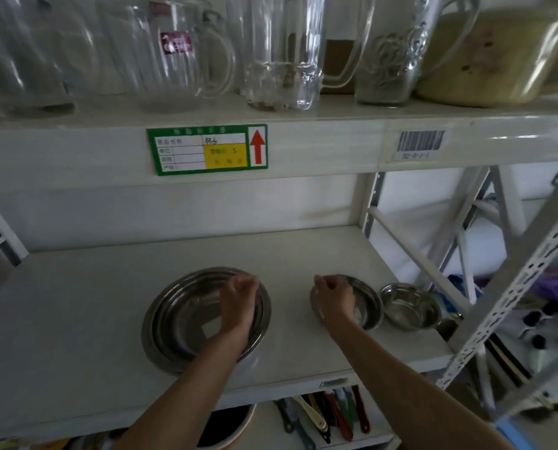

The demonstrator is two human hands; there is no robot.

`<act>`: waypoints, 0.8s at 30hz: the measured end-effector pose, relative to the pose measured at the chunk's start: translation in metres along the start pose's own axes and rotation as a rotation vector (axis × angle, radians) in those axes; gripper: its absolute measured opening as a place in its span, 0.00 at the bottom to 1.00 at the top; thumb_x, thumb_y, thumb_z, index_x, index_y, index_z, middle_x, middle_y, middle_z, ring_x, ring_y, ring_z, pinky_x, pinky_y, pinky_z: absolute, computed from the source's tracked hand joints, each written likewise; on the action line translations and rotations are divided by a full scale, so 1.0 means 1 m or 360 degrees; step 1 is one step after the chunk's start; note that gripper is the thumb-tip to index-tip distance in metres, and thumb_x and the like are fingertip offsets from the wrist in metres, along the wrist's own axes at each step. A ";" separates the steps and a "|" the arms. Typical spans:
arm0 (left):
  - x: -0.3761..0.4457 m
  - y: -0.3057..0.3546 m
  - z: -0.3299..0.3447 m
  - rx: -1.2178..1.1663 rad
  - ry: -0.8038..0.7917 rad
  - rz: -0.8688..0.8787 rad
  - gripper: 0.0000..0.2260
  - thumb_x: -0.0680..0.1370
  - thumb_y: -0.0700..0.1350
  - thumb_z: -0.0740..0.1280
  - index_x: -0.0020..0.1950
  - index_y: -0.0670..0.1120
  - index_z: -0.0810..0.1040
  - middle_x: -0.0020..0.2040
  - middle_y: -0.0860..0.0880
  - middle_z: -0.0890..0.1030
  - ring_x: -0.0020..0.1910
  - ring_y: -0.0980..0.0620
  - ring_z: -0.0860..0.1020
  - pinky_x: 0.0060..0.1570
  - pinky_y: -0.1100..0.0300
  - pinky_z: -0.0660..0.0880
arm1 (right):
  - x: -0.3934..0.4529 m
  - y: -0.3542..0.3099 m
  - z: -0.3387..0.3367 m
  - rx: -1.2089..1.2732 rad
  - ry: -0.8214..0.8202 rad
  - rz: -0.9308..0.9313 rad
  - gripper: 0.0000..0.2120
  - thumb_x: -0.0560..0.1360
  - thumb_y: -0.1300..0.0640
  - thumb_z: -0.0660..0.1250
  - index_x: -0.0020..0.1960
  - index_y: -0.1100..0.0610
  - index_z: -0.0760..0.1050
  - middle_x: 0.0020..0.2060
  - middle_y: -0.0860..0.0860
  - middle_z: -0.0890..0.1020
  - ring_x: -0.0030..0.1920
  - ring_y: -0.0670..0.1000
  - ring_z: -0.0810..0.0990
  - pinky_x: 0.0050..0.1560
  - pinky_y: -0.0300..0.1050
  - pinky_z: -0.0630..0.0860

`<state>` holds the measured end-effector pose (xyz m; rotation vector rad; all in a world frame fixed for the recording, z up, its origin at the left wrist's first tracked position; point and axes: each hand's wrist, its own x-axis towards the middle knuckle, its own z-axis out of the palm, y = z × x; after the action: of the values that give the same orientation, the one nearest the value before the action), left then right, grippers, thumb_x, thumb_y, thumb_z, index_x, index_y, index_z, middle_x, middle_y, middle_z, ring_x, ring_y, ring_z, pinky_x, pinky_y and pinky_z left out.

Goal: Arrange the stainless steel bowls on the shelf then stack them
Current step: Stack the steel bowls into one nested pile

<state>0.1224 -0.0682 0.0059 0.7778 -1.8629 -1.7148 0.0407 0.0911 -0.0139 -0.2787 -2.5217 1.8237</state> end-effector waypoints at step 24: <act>-0.054 -0.072 0.157 0.0153 -0.0279 -0.0795 0.20 0.71 0.46 0.70 0.57 0.35 0.72 0.52 0.34 0.80 0.36 0.42 0.80 0.28 0.56 0.79 | 0.092 0.188 -0.157 0.0211 0.0300 0.0727 0.42 0.60 0.29 0.64 0.57 0.63 0.75 0.48 0.63 0.83 0.48 0.63 0.84 0.50 0.61 0.82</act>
<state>0.0582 0.0783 -0.0788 1.2504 -1.9953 -2.0564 -0.0063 0.3098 -0.1493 -1.0417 -2.3301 1.9738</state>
